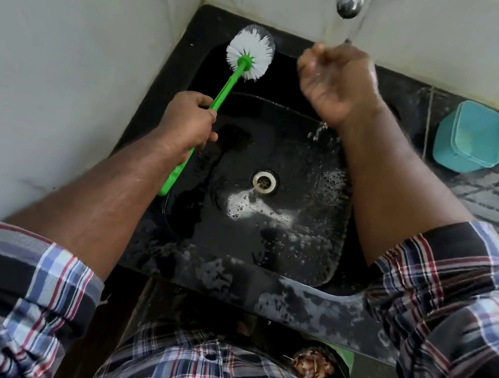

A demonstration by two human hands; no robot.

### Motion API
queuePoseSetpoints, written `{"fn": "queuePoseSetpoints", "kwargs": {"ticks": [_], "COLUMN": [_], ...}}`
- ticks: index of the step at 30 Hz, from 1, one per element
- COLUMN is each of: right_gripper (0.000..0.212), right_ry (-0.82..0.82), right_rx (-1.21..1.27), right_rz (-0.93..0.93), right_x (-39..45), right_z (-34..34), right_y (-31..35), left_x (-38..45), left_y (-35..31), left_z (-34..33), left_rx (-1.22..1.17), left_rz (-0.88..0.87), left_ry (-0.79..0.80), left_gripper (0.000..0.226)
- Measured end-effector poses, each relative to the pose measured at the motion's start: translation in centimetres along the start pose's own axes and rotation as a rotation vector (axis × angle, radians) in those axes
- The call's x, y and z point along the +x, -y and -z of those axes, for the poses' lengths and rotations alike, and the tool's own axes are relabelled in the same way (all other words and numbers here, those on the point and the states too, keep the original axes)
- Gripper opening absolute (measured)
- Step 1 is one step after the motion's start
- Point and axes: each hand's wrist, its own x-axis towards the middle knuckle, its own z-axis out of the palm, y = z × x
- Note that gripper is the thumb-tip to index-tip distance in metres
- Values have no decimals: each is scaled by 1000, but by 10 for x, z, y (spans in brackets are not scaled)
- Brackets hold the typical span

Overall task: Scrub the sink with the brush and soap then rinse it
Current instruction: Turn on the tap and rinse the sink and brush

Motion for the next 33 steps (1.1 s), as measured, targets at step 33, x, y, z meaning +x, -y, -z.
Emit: {"fn": "queuePoseSetpoints", "kwargs": {"ticks": [33], "right_gripper": [24], "right_ry": [-230], "right_rx": [166], "right_rz": [17], "right_x": [19], "right_z": [29], "right_y": [13], "left_x": [-14], "left_y": [-2], "left_z": [-19], "left_rx": [8], "left_rz": [-15], "left_ry": [4], "left_gripper": [37]}}
